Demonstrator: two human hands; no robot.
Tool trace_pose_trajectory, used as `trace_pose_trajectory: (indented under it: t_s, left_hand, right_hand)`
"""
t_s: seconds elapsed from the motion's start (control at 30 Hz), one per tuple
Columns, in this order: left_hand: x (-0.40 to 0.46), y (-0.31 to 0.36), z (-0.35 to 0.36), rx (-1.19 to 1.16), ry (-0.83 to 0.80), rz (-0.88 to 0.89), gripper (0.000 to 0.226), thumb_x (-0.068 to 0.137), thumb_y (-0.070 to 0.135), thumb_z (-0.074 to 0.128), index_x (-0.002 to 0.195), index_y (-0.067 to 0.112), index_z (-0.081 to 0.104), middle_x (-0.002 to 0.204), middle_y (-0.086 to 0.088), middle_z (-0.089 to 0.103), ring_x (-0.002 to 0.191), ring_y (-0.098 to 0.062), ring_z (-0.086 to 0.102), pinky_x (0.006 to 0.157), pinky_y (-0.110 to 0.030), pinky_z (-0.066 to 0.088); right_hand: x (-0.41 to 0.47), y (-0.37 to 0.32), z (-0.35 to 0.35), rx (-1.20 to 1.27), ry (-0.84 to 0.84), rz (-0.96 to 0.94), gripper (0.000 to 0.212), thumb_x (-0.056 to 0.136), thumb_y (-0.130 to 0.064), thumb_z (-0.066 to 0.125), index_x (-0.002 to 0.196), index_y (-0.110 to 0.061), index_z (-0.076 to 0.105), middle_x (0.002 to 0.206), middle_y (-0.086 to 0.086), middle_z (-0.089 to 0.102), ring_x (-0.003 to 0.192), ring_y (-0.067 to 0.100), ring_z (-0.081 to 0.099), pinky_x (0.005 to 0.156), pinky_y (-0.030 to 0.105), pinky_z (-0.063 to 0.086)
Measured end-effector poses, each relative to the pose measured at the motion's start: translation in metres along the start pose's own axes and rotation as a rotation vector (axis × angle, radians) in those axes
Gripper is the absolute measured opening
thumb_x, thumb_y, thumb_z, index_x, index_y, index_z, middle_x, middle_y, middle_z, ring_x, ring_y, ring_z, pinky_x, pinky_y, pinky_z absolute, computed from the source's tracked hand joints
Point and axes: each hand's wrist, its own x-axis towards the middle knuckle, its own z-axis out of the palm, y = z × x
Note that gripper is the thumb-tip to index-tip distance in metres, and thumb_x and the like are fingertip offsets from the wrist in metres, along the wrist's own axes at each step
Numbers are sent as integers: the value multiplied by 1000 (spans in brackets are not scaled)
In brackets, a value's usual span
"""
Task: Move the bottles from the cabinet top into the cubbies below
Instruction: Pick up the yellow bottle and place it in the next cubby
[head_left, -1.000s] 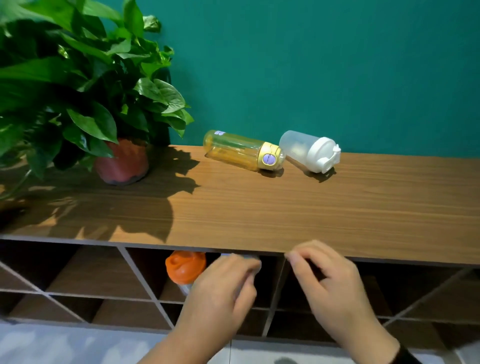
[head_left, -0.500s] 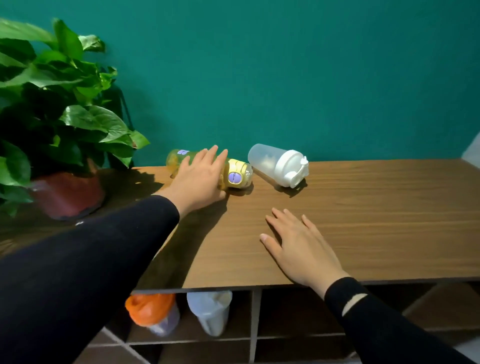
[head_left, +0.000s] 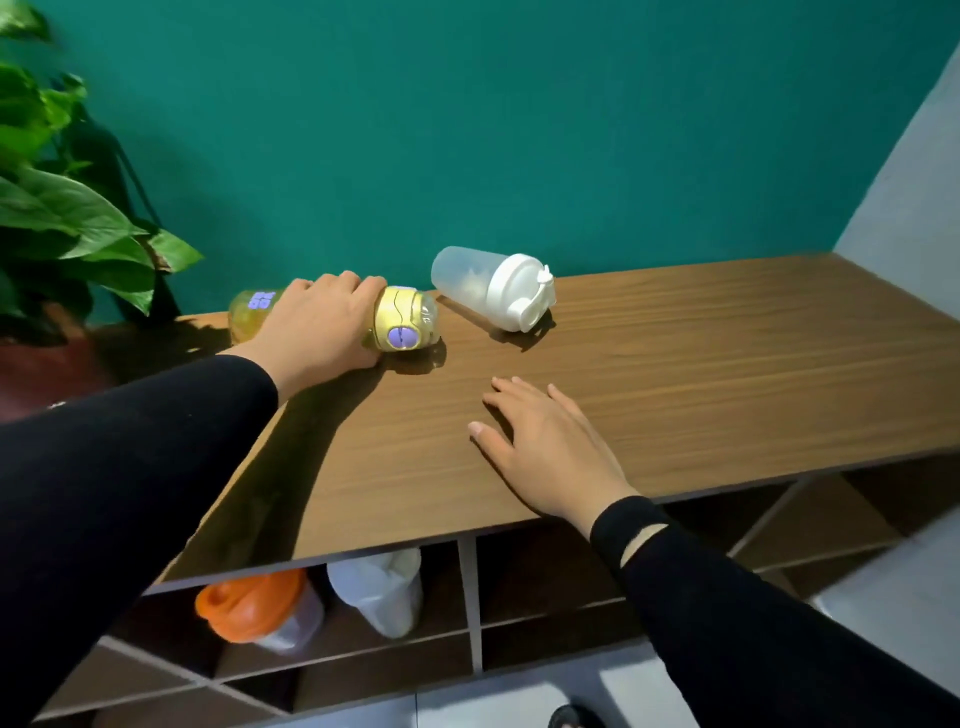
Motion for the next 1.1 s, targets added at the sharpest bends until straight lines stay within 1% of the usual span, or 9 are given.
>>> trace_pose_trajectory:
  t_s: [0.1,0.23,0.33,0.47,0.67,0.77,0.83,0.93,1.1]
  left_hand:
    - [-30,14,-27,-70,107,-38,73,69,48,77,129,21,46,111,-9,63,95,-31,60,81,-47,51]
    - [-70,52,-88,-473,282,-131,75,72,47,79,133,22,44,123,-3,59,106,-24,56,87,-43,51]
    - [-105,99,-135,-763,395,-107,78,71,42,83,133,19,44,123,1,58,107,-17,57,85,-33,50]
    - [-140,164,-164,-1099,428,-73,82,65,30,89,132,22,41,121,1,61,107,-19,62,88,-39,53]
    - [-191,221,-129,-1404,137,-89,83,63,35,91,126,53,39,125,17,62,115,-4,62,94,-40,56]
    - [-211,242,-89,-1417,-33,-106,82,66,36,89,127,55,37,127,21,59,118,1,59,99,-37,52]
    - [-217,250,-60,-1421,-161,-94,82,70,40,86,131,56,33,131,25,55,122,4,55,104,-34,49]
    - [-219,257,-21,-1411,-300,-120,81,76,46,81,141,50,32,140,25,50,130,2,51,108,-34,47]
    - [-207,266,22,-1228,-277,-307,57,80,45,69,129,54,42,127,24,57,115,1,59,96,-31,52]
  right_hand:
    - [-7,0,-4,93,8,34,53,99,-56,41,142,-27,53,149,-8,53,143,15,40,122,42,26]
    - [-29,-19,-24,796,173,75,43,98,-37,58,139,-25,55,131,-8,63,120,3,59,102,31,50]
    - [-65,-47,-45,976,333,-95,46,95,-32,63,138,-29,51,130,-14,61,119,3,60,94,18,49]
    - [-127,-64,-62,1133,480,-190,74,82,-57,70,143,-25,43,136,-2,58,125,12,56,97,21,46]
    - [-203,-33,-63,1105,308,58,88,64,-75,74,137,-29,54,133,-8,66,124,8,62,92,16,51]
    - [-215,-11,-35,1208,198,244,80,42,-47,94,117,-46,65,116,-14,74,103,1,69,79,14,55]
    - [-216,3,-14,1192,123,342,98,29,-38,97,117,-49,55,110,-21,74,101,-2,70,78,16,56]
    - [-206,20,17,1081,76,446,96,39,-50,98,122,-52,50,110,-23,71,106,-2,66,89,25,53]
    - [-176,35,52,939,33,536,67,73,-26,88,125,-39,47,114,-17,65,95,-12,62,68,11,50]
